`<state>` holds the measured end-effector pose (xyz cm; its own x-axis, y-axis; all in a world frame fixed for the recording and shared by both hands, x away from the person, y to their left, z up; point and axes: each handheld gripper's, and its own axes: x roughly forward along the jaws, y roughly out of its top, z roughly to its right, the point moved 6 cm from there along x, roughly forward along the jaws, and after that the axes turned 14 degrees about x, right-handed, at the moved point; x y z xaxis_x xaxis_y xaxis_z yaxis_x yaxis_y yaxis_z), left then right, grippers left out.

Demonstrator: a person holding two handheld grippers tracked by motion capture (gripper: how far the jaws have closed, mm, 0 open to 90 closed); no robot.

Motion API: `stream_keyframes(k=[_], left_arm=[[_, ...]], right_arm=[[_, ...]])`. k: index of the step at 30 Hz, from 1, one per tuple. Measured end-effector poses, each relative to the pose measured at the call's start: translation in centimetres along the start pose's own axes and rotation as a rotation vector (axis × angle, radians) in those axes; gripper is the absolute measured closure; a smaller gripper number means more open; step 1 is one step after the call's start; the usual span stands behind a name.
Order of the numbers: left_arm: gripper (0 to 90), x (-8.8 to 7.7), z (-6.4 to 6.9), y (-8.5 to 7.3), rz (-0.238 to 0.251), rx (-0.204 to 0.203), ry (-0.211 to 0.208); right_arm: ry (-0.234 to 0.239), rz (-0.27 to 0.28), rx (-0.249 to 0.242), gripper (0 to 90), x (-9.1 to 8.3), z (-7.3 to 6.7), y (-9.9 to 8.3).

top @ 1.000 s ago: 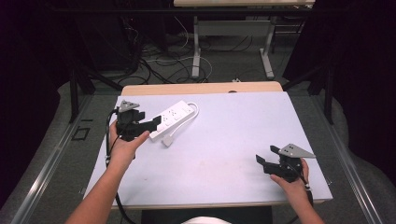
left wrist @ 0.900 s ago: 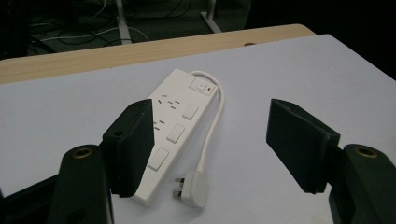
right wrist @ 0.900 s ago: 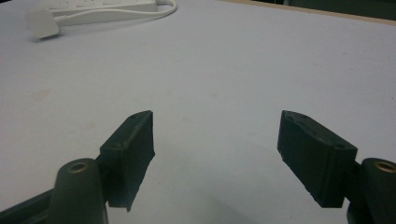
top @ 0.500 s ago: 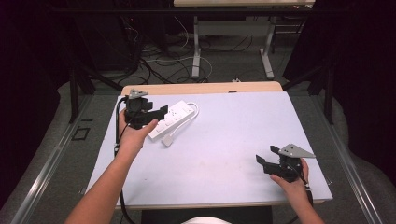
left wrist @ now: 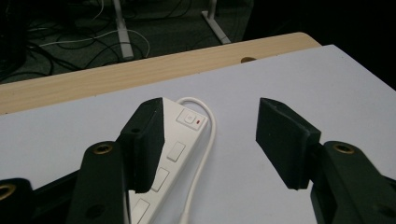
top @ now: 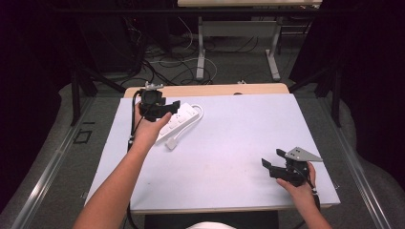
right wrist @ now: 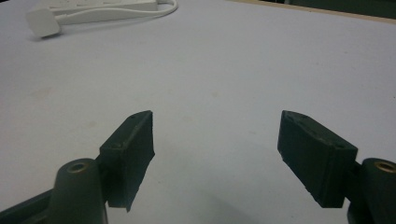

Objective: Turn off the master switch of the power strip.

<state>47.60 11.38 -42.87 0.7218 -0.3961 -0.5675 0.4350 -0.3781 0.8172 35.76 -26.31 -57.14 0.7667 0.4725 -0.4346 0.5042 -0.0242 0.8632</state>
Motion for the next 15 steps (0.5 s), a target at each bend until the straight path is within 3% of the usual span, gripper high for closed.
stream_keyframes(k=[15], left_arm=[[51.5, 2.6, -0.4, 1.3, -0.028, -0.029, 0.004]], right_arm=[[0.002, 0.000, 0.004, 26.7, 0.0, 0.1, 0.0]])
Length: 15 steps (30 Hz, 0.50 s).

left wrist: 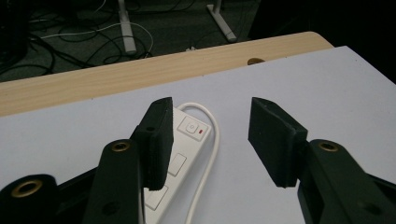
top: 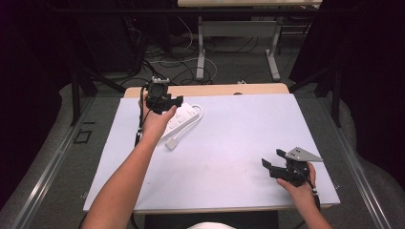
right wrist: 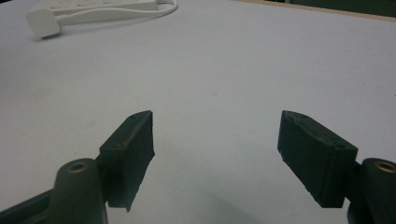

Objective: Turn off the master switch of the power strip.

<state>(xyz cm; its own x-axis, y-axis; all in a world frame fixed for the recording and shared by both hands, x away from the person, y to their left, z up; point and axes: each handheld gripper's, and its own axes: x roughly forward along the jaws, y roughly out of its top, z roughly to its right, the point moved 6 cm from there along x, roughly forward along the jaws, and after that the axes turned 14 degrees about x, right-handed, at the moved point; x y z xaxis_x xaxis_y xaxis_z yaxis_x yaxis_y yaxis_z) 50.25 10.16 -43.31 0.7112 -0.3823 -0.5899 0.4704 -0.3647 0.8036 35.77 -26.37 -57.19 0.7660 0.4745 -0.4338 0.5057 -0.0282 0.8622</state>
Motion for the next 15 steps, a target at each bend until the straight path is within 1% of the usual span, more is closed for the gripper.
stream_keyframes(k=[1, 3, 4, 6, 7, 8, 9, 10, 11, 12, 13, 15], left_arm=[[53.0, 0.1, 0.0, 0.1, 0.001, -0.002, -0.011], [54.6, 0.5, 0.0, 0.3, -0.004, 0.006, -0.006], [55.6, 0.6, 0.1, 0.4, -0.008, 0.007, -0.004], [56.7, 1.0, 0.1, 0.5, -0.011, 0.011, -0.003], [57.9, 1.2, 0.2, 0.6, -0.021, 0.005, -0.003], [57.9, 1.4, 0.3, 0.7, -0.025, 0.011, -0.008], [58.0, 1.6, 0.3, 0.7, -0.025, 0.014, -0.009], [58.1, 1.8, 0.4, 0.8, -0.031, 0.014, -0.006], [59.2, 2.1, 0.4, 0.8, -0.028, 0.013, -0.007], [59.2, 2.4, 0.5, 0.8, -0.032, 0.009, -0.009], [60.0, 2.6, 0.5, 0.7, -0.042, 0.009, -0.012], [60.3, 3.2, 0.5, 0.6, -0.052, 0.015, -0.020]], right_arm=[[0.001, 0.002, -0.004, 26.7, 0.0, 0.0, 0.0], [0.002, 0.002, -0.008, 26.7, 0.0, 0.1, 0.0], [0.000, 0.001, 0.001, 26.7, 0.0, 0.0, 0.0], [0.002, 0.004, -0.009, 26.7, 0.0, 0.1, 0.1], [0.001, 0.003, -0.005, 26.7, -0.1, 0.1, 0.1], [0.001, 0.003, -0.005, 26.7, -0.1, 0.1, 0.1], [-0.007, 0.010, 0.001, 26.7, -0.1, 0.1, 0.1], [-0.007, 0.010, 0.000, 26.7, -0.1, 0.1, 0.1], [-0.005, 0.011, 0.014, 26.7, -0.1, 0.0, 0.1], [-0.005, 0.011, 0.014, 26.7, -0.1, 0.0, 0.1], [-0.004, -0.002, 0.015, 26.7, -0.3, 0.0, 0.1], [-0.001, -0.001, 0.017, 26.7, -0.3, 0.0, 0.1]])
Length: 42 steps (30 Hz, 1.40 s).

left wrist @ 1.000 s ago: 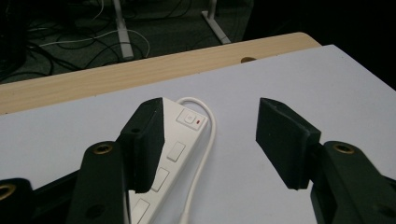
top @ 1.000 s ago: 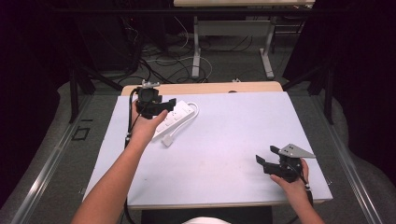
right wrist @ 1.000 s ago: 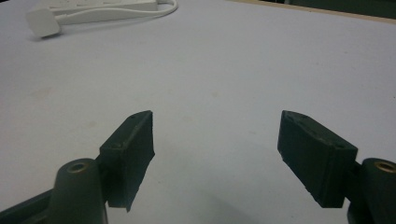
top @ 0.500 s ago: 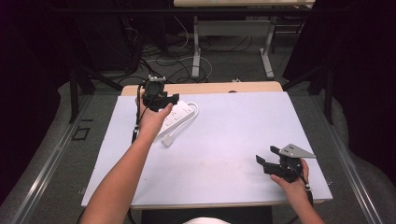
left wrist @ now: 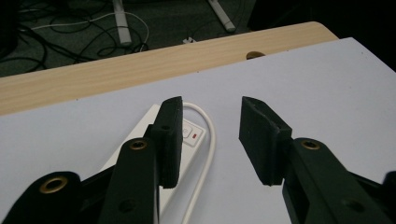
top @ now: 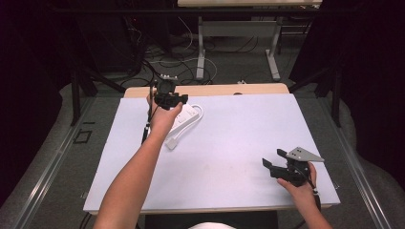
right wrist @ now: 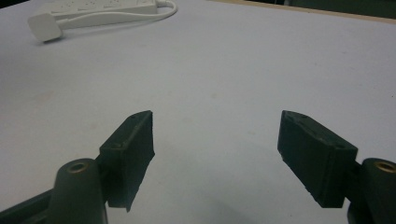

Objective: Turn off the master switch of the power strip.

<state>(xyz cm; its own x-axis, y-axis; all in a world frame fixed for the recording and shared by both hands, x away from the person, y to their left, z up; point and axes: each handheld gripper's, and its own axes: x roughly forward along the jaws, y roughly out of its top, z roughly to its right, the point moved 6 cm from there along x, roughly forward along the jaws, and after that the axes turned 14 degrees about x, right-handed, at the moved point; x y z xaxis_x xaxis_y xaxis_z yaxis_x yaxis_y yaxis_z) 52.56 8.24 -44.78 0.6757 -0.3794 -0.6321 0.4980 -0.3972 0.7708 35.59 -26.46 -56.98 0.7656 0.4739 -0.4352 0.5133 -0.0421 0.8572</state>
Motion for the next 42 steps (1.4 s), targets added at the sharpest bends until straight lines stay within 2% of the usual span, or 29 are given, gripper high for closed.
stream_keyframes(k=[2, 7, 11, 18, 25, 33, 34, 42], left_arm=[[61.0, 0.5, 0.1, -0.1, -0.010, 0.002, 0.000], [62.1, 1.7, 0.3, -0.2, -0.021, 0.016, -0.008], [64.7, 2.5, 0.4, -0.3, -0.031, 0.029, -0.001], [71.8, 4.1, 0.5, -0.5, -0.043, 0.022, -0.007], [78.8, 5.8, 0.3, -0.9, -0.077, 0.008, -0.017], [87.1, 7.8, 0.0, -1.5, -0.093, -0.025, -0.029], [89.7, 8.0, -0.1, -1.6, -0.098, -0.027, -0.029], [90.0, 9.4, -0.5, -2.1, -0.124, -0.043, -0.013]], right_arm=[[-0.004, 0.014, -0.007, 26.7, 0.1, 0.1, 0.1], [0.002, 0.010, -0.009, 26.6, -0.1, 0.3, 0.2], [0.000, 0.011, 0.011, 26.3, 0.0, 0.4, 0.1], [0.000, 0.014, 0.003, 24.3, 0.0, 0.5, 0.2], [-0.014, 0.008, 0.007, 20.5, -0.2, 0.5, 0.1], [-0.015, -0.001, 0.016, 18.8, -0.2, 0.5, -0.1], [-0.016, 0.000, 0.006, 18.7, -0.2, 0.6, -0.1], [-0.017, 0.005, 0.010, 17.2, -0.1, 0.7, 0.0]])
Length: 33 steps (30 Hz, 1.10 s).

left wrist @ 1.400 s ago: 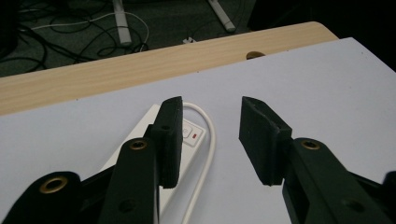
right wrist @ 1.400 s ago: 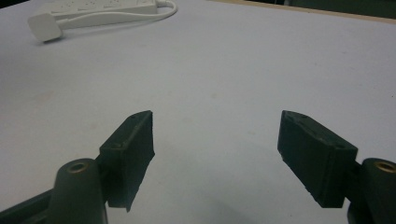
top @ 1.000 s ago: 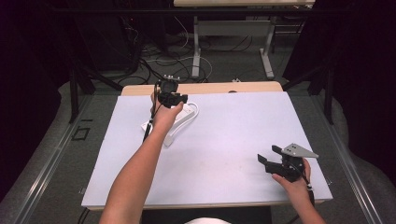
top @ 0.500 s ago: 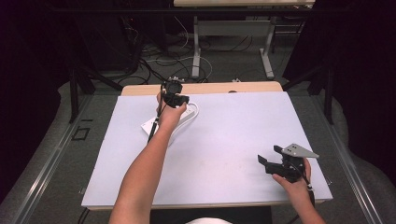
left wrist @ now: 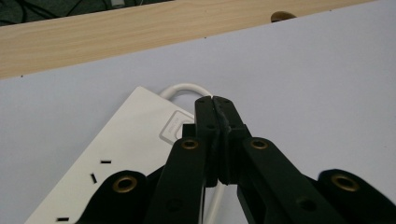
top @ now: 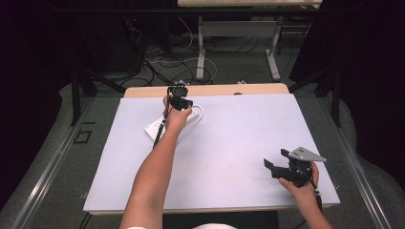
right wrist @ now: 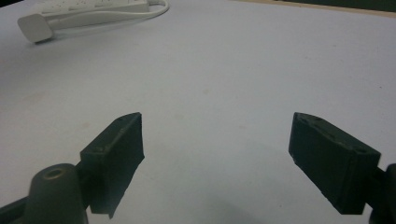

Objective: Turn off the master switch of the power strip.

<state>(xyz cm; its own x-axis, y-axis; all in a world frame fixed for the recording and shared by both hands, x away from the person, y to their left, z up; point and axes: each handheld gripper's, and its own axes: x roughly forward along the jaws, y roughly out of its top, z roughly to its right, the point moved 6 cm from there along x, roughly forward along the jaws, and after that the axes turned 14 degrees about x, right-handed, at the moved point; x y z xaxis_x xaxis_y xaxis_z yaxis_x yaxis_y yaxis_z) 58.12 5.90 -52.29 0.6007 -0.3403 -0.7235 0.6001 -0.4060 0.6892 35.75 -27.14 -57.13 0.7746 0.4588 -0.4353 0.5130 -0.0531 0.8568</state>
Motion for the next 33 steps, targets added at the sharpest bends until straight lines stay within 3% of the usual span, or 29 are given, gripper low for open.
stream_keyframes(k=[8, 10, 20, 33], left_arm=[[90.0, 1.4, -0.1, -0.5, -0.030, -0.025, 0.006], [90.0, 1.7, -0.1, -0.6, -0.029, -0.031, 0.009], [90.0, 3.4, 0.1, -1.6, -0.090, -0.018, 0.006], [90.0, 4.6, -0.4, -1.8, -0.089, -0.021, 0.023]], right_arm=[[-0.003, -0.013, 0.014, 16.8, -0.1, 0.1, -0.1], [-0.003, 0.008, 0.016, 16.7, 0.0, 0.0, 0.1], [0.008, -0.008, 0.014, 16.8, 0.1, -0.3, -0.1], [0.005, 0.002, 0.022, 16.8, -0.1, -0.2, 0.0]])
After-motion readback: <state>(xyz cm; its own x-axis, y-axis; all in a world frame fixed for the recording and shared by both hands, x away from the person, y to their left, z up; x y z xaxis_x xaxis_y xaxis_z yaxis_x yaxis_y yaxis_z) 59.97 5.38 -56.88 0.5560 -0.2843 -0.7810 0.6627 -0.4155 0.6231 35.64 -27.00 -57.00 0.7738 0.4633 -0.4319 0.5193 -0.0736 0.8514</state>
